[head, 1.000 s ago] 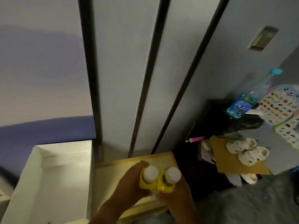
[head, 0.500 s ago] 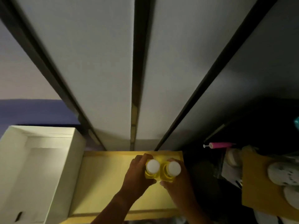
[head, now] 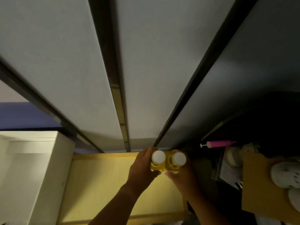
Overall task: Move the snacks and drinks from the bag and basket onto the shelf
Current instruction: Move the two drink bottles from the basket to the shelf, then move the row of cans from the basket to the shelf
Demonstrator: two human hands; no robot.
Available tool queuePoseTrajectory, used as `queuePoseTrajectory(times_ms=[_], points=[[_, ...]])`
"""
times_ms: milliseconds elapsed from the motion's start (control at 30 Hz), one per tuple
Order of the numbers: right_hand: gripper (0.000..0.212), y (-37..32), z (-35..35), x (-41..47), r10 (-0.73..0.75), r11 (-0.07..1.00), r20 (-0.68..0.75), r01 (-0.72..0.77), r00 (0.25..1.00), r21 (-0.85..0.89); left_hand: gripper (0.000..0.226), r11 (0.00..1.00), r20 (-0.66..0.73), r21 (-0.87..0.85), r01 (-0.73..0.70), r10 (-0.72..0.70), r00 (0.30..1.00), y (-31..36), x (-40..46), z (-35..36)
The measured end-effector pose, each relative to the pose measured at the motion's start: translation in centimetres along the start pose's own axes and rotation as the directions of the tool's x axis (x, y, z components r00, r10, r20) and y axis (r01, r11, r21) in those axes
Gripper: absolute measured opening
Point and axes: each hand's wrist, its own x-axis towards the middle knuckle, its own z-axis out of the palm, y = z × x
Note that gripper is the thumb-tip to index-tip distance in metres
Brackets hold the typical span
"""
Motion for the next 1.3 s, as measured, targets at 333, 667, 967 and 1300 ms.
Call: queuePoseTrajectory(times_ms=[333, 667, 967, 1300], points=[[0.101, -9.6, -11.1, 0.5, -0.210, 0.961, 0.121, 0.228, 0.970, -0.159, 0.096, 0.998, -0.070, 0.020, -0.067, 0.068, 0.995, 6.0, -3.3, -10.3], [0.084, -27.1, -11.6, -4.0, -0.583, 0.722, 0.228, 0.626, 0.780, -0.294, 0.077, 0.878, -0.450, 0.454, 0.152, 0.079, 0.890, 11.3, -16.4, -25.0], [0.081, -43.2, -2.5, -20.6, -0.803, 0.411, 0.401, 0.897, 0.441, -0.162, 0.077, 0.762, -0.766, 0.348, 0.546, -0.105, 0.634, 7.2, -42.6, -37.2], [0.075, -59.2, 11.9, -54.2, -0.858, 0.224, 0.493, 0.968, 0.140, 0.115, 0.077, 0.612, -0.885, 0.117, 0.782, -0.293, 0.362, -1.1, -81.6, -44.4]])
